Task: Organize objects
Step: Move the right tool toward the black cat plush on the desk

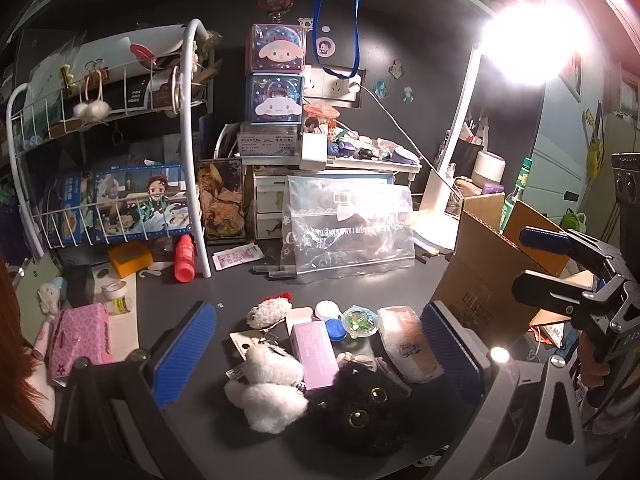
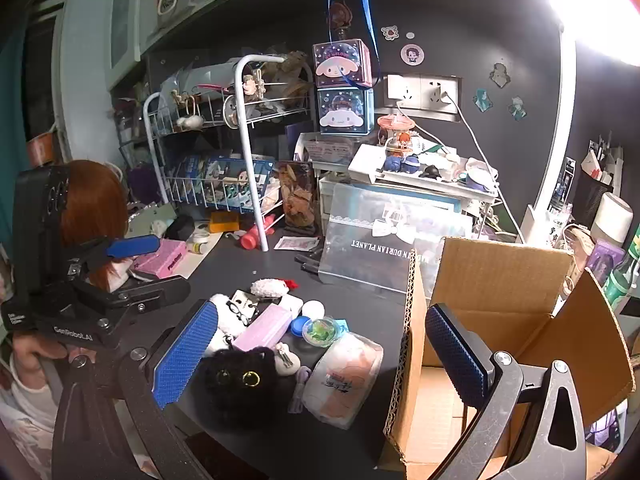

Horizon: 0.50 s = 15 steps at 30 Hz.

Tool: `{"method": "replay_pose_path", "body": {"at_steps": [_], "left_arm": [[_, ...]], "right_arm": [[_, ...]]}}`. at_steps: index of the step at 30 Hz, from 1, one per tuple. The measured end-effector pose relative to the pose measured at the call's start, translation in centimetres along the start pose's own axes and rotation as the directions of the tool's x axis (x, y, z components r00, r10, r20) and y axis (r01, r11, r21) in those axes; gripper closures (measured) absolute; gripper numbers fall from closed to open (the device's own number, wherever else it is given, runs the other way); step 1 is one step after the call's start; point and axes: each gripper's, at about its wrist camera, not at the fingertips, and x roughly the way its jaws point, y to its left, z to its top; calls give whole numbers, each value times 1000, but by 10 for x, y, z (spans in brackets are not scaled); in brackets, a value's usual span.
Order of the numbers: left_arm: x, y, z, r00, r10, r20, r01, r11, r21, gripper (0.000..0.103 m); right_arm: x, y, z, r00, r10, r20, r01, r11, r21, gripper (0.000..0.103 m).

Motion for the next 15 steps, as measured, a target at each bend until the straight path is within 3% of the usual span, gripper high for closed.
{"method": "replay_pose_path", "body": {"at_steps": [15], "left_arm": [[-3, -2, -1, 1000, -20, 5, 20, 1000, 7, 0]], "right_arm": [[0, 8, 0, 1000, -6, 9, 7, 1000, -25, 0]]}}
